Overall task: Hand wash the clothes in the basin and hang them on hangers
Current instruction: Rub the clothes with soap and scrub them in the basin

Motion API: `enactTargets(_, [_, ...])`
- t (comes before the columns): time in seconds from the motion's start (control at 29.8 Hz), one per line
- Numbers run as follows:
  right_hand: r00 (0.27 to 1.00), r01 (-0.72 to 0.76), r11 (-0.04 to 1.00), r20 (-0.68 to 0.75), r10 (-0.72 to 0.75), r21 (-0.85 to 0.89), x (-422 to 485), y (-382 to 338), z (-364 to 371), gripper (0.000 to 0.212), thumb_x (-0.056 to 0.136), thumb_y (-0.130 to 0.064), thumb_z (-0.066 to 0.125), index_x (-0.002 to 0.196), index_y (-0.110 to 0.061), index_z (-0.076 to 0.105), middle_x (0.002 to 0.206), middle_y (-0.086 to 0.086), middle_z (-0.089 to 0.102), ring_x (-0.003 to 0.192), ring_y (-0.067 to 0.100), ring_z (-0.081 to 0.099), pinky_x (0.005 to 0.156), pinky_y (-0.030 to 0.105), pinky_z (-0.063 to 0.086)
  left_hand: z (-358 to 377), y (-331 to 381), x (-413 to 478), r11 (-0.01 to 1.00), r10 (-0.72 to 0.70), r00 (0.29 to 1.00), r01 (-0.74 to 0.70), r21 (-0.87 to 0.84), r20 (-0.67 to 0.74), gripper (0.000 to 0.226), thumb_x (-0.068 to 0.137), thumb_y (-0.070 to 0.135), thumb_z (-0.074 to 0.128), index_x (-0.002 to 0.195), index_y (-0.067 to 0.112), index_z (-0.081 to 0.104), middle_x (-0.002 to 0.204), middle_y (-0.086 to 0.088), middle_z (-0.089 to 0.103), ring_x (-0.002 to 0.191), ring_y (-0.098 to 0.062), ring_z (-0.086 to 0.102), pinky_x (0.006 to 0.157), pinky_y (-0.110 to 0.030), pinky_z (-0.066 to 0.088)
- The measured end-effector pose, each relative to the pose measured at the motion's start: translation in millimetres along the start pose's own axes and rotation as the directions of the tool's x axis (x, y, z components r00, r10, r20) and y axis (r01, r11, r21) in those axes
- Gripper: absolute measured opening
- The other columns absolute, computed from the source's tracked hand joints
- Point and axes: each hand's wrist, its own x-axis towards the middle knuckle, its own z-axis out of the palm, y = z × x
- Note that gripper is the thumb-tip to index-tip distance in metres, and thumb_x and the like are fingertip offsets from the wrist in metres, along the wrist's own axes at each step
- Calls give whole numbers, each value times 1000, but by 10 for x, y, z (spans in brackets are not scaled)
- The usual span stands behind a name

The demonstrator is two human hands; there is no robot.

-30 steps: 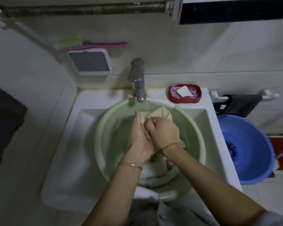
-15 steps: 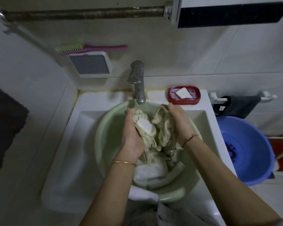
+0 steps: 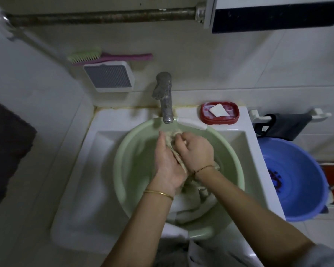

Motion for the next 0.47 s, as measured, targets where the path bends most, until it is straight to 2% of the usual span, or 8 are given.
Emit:
enactTargets(0.07, [991,-136,991,-19,136,-14,219,82,-69,32,94,-39,43,78,-17,60,76,8,64,79,30,61,59,28,37,36,-56,-31,998,-59,997,59,1,55,70,90,63,35,130,10,57,126,-16,61,118,-31,56,100,-43,43])
enactTargets(0.1, [989,-144,990,-23,144,-8,227,89,-82,31,94,-38,44,77,-17,59,75,8,63,78,30,61,59,29,36,34,-49,-28,998,-68,996,69,-7,64,73,88,65,36,130,9,56,126,-17,61,117,-32,57,100,-44,44])
enactTargets(0.24, [995,92,996,32,-92,-5,-108,-79,-28,31,90,-44,36,67,-24,45,73,8,63,71,28,58,59,32,40,-23,56,30,1000,-29,998,29,10,47,77,87,67,39,131,6,55,125,-19,60,117,-31,58,103,-45,42])
enactTargets(0.27, [997,75,997,31,-74,-16,-62,-88,-61,32,92,-43,36,68,-23,46,73,8,62,72,28,58,59,32,39,-20,40,24,1000,-18,999,17,25,42,73,89,64,39,131,7,55,126,-18,60,118,-31,57,102,-43,43])
enactTargets(0.37, [992,-125,992,0,125,-15,235,-25,-157,30,97,-37,40,74,-20,51,79,11,64,80,32,60,60,30,36,2,-30,5,999,-42,993,39,33,110,70,89,63,36,131,9,55,129,-17,59,122,-31,54,106,-44,39])
enactTargets(0.4, [993,-115,993,-3,115,-23,204,-33,-161,30,96,-37,40,74,-20,51,80,11,64,80,32,60,60,30,37,-1,-9,-2,999,-47,992,44,27,119,73,88,65,36,131,9,55,129,-18,58,122,-31,54,107,-45,38])
enactTargets(0.47, [999,32,999,-3,-32,-22,-13,-84,-66,34,94,-42,36,69,-21,47,77,9,64,74,30,59,60,32,40,-35,72,14,999,-38,995,36,26,93,76,86,68,37,125,6,58,126,-18,60,118,-32,57,102,-43,43])
